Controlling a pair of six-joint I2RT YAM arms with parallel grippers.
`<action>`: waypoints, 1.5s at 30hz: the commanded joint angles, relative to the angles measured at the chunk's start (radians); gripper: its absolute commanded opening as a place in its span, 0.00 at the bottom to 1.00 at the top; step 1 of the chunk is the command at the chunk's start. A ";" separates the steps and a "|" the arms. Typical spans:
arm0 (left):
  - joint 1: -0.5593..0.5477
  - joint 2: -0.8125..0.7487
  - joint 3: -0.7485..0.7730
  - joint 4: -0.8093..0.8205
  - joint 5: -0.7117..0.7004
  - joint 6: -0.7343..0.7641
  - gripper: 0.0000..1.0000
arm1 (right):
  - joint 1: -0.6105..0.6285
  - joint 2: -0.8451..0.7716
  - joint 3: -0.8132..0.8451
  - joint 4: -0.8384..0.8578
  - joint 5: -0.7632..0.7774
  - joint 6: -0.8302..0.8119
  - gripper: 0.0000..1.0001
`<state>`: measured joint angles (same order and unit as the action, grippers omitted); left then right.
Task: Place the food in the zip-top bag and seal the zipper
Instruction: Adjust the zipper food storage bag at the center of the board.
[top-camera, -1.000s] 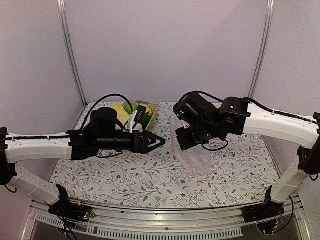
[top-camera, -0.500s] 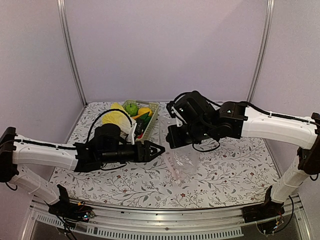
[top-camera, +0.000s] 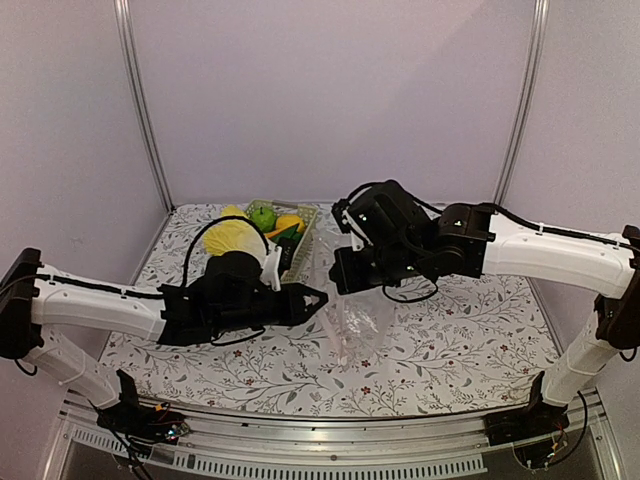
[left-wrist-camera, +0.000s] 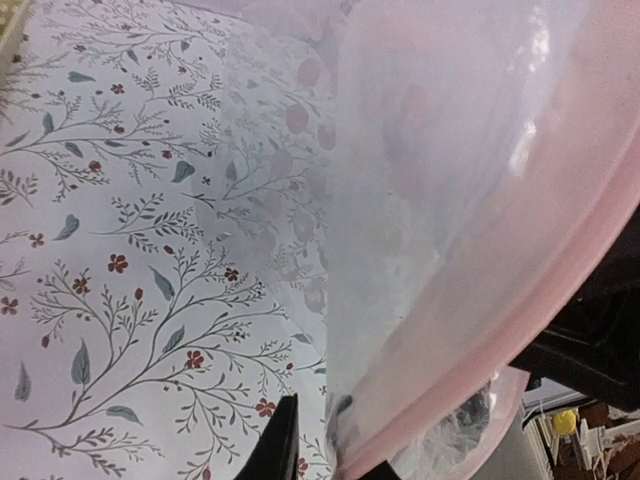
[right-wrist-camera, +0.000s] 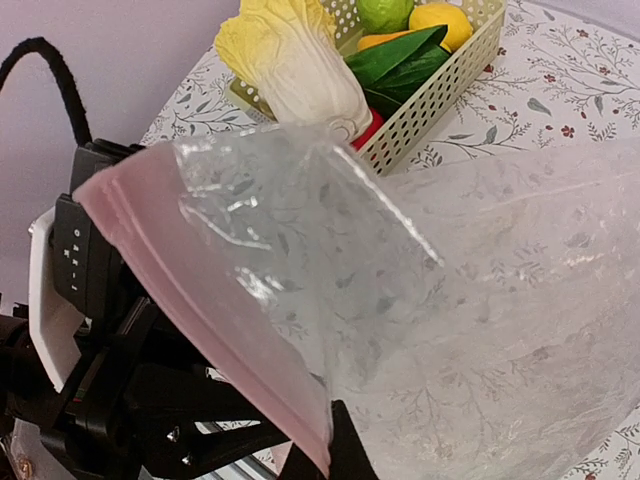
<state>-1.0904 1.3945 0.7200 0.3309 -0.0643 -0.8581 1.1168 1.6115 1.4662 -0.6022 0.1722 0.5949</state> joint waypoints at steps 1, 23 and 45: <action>-0.025 0.000 0.057 -0.176 -0.175 0.016 0.09 | -0.006 -0.027 -0.009 -0.024 0.040 -0.001 0.00; -0.029 0.077 0.188 -0.285 -0.341 0.194 0.04 | 0.019 -0.195 0.032 -0.120 -0.107 -0.096 0.00; 0.020 0.102 0.086 -0.159 -0.083 0.122 0.27 | 0.009 0.007 -0.021 -0.061 0.058 0.039 0.00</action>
<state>-1.0836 1.5688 0.8230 0.1982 -0.1528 -0.7597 1.1313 1.5898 1.4574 -0.7036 0.2474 0.6003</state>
